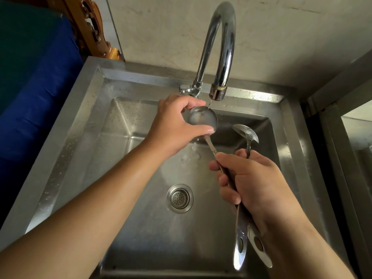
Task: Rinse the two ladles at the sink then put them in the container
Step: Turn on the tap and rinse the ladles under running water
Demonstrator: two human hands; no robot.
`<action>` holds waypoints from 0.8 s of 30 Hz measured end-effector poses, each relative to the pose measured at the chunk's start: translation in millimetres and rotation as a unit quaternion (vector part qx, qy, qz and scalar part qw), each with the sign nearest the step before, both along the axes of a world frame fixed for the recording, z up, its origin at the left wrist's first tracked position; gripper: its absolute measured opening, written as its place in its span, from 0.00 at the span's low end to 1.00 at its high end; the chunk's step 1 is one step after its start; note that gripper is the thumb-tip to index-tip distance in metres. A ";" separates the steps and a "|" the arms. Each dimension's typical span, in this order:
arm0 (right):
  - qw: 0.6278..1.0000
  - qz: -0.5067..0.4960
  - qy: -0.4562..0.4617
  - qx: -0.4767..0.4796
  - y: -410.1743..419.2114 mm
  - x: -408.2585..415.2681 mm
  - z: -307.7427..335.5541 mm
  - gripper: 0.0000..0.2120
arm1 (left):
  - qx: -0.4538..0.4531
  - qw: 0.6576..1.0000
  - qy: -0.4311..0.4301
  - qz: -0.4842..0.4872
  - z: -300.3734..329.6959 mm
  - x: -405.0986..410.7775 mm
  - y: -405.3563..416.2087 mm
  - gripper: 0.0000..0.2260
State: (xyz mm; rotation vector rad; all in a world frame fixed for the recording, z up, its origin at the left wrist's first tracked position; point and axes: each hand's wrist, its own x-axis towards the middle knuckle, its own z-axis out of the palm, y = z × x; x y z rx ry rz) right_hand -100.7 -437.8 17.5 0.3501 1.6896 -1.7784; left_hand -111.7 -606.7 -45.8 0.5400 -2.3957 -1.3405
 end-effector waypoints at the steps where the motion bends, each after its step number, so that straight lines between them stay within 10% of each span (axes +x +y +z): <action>1: 1.000 0.001 -0.003 -0.001 0.2 0.8 -0.3 0.10 | -0.008 1.000 0.003 0.003 -1.3 -1.9 1.1 0.22; 12: 0.999 0.002 0.047 0.007 0.4 3.3 -13.0 0.10 | -0.088 0.990 0.097 0.046 -6.2 -12.8 2.8 0.03; 24: 0.997 0.002 0.078 0.016 1.1 6.9 -16.8 0.14 | 0.101 0.993 -0.055 -0.012 -3.9 6.7 -6.3 0.31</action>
